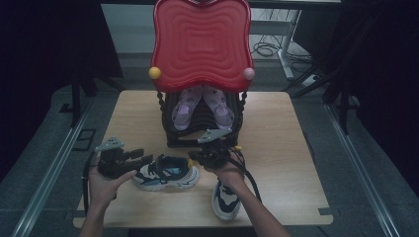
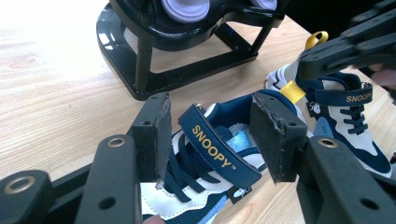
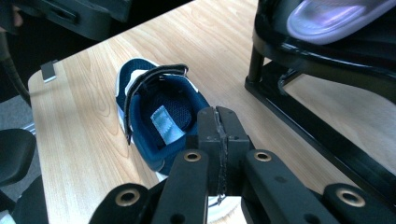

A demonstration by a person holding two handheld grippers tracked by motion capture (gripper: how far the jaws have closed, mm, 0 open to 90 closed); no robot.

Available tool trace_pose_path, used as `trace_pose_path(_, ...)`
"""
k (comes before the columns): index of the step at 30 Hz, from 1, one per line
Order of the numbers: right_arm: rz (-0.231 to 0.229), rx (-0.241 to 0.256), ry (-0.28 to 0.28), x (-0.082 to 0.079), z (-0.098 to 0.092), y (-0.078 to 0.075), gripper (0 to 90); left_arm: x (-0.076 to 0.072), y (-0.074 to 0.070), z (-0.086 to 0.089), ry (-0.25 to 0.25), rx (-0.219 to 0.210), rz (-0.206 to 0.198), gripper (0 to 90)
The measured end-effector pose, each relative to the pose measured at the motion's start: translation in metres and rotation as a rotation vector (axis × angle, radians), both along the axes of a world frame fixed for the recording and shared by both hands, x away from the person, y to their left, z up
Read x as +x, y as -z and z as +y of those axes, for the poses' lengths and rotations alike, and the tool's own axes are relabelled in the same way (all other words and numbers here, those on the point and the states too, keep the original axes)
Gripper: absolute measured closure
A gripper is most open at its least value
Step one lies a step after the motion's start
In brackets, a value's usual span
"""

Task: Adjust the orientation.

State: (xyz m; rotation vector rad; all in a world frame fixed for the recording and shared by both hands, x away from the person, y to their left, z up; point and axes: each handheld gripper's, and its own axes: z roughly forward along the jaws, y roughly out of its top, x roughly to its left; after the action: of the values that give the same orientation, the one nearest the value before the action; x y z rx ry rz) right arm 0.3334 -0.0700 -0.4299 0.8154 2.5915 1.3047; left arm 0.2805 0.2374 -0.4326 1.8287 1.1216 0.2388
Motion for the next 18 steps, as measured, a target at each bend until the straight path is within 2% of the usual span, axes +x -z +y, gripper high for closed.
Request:
trace_pose_path(4,0.027,-0.019,-0.003,0.011,0.011,0.01,89.5,-0.001,0.002,0.005,-0.01,-0.001,0.01,47.8)
trace_pose_path(10,0.06,-0.02,0.0,0.019,0.017,0.018,89.5,-0.002,0.002,0.01,-0.024,-0.009,0.006,47.8)
trace_pose_path(18,0.056,-0.053,0.001,0.021,0.021,0.021,89.5,-0.003,0.002,0.012,-0.027,-0.01,0.008,47.8)
